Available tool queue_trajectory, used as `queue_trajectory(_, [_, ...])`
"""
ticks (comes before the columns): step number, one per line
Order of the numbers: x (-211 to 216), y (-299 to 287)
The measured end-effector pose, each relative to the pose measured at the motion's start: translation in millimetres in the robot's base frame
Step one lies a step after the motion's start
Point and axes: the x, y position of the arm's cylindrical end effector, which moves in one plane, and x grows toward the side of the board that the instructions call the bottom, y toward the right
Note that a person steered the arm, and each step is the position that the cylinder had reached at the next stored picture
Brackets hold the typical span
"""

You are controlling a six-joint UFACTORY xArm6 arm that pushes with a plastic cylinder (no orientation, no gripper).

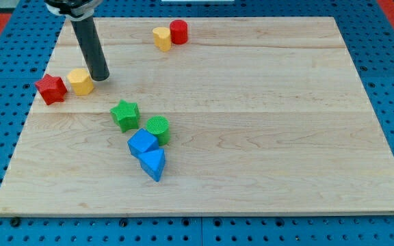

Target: Place your hand to the bottom of triangle

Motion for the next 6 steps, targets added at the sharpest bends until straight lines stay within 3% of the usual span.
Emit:
queue_trajectory(1, [35, 50])
queue_trajectory(3, [160, 258])
queue_trajectory(4, [235, 243])
queue_trajectory(6, [246, 135])
